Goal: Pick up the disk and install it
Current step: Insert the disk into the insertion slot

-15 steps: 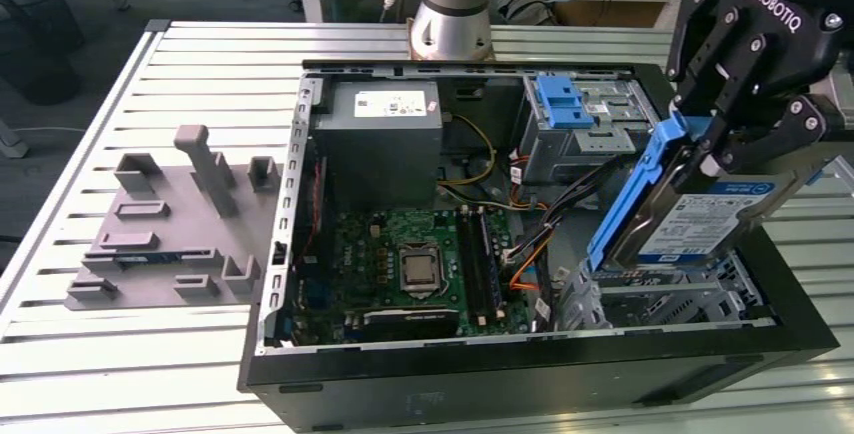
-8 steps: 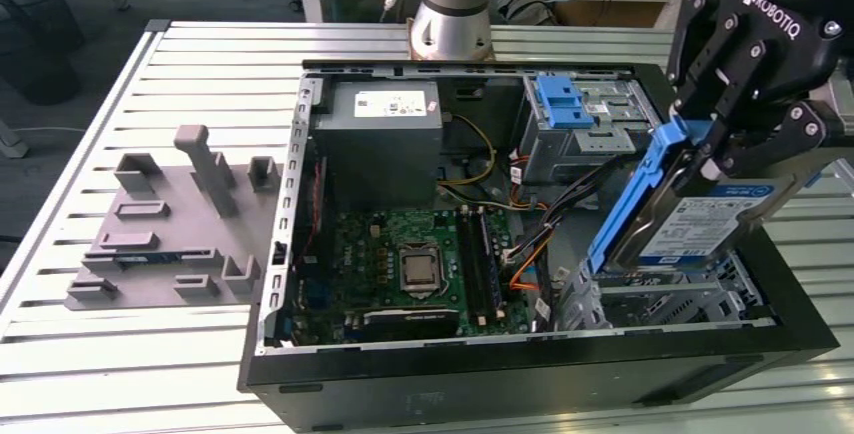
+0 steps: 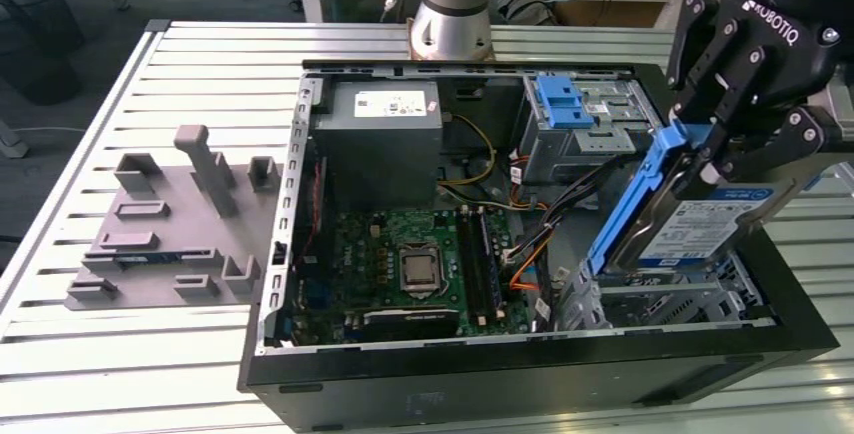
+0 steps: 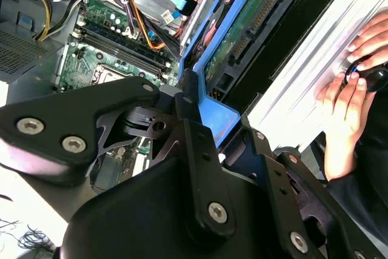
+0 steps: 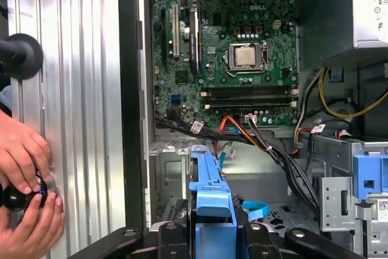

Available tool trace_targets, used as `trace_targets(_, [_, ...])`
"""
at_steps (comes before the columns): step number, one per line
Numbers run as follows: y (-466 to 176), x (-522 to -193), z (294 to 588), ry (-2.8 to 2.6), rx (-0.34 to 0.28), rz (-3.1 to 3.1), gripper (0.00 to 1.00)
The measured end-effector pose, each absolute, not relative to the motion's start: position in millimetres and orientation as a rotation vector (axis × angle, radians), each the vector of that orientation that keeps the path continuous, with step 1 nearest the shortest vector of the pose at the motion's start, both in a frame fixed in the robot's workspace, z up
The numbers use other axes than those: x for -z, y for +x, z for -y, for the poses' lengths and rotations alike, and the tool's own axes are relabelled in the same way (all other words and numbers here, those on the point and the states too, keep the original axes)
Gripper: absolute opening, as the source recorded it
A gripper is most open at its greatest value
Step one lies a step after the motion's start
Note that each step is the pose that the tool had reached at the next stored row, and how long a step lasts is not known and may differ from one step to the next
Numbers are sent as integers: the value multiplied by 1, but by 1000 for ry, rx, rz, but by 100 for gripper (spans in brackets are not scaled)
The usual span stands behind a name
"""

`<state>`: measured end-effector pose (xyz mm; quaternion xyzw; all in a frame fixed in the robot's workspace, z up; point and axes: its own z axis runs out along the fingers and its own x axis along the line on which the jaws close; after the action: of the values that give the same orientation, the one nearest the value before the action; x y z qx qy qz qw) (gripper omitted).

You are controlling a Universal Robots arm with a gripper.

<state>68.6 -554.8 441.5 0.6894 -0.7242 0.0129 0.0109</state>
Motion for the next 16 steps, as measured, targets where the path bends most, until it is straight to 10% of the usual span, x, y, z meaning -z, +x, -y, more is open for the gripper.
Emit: trace_targets(16, [70,-437,557,2190,-43,2221,36])
